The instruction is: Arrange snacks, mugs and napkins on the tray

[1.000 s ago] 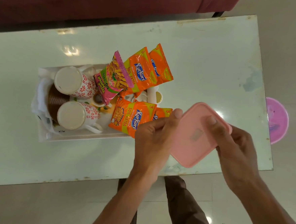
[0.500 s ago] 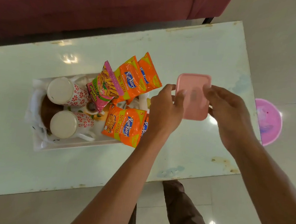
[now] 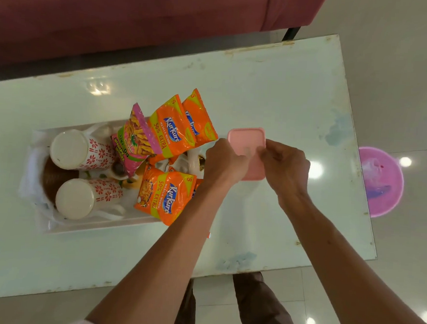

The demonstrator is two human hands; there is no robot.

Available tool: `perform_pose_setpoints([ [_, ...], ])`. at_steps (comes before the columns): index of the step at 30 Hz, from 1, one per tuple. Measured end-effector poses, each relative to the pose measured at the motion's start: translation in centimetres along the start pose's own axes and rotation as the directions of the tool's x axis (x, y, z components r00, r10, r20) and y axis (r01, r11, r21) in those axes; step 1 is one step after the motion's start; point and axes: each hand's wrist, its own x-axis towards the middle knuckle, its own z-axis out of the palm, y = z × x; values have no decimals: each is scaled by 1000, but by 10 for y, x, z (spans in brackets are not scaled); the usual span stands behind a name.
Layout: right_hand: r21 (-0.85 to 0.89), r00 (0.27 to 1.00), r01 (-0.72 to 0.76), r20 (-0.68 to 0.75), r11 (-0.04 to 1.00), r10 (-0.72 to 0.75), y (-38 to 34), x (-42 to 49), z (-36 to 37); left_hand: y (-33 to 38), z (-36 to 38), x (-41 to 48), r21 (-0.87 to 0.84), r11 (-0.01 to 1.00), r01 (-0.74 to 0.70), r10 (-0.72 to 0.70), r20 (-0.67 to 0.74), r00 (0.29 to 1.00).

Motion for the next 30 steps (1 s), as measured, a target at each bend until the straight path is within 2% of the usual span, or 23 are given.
perform_pose_setpoints([
  [11,-39,997,-13,74,999,16,10,7,11,-1,-9,10,16,988,153,-154,96,983],
  [19,-6,992,-46,118,999,46,14,8,12,0,-19,2,25,986,165,-166,96,981],
  [24,-21,995,-21,102,1000,23,14,8,10,-1,-28,-11,120,990,75,-81,42,996],
  [27,-23,998,38,52,999,-37,18,4,5,-6,-37,-23,141,987,-74,68,50,996],
  [30,-96,991,130,14,987,-129,19,-6,1,-18,-47,-35,111,963,-248,244,44,969],
])
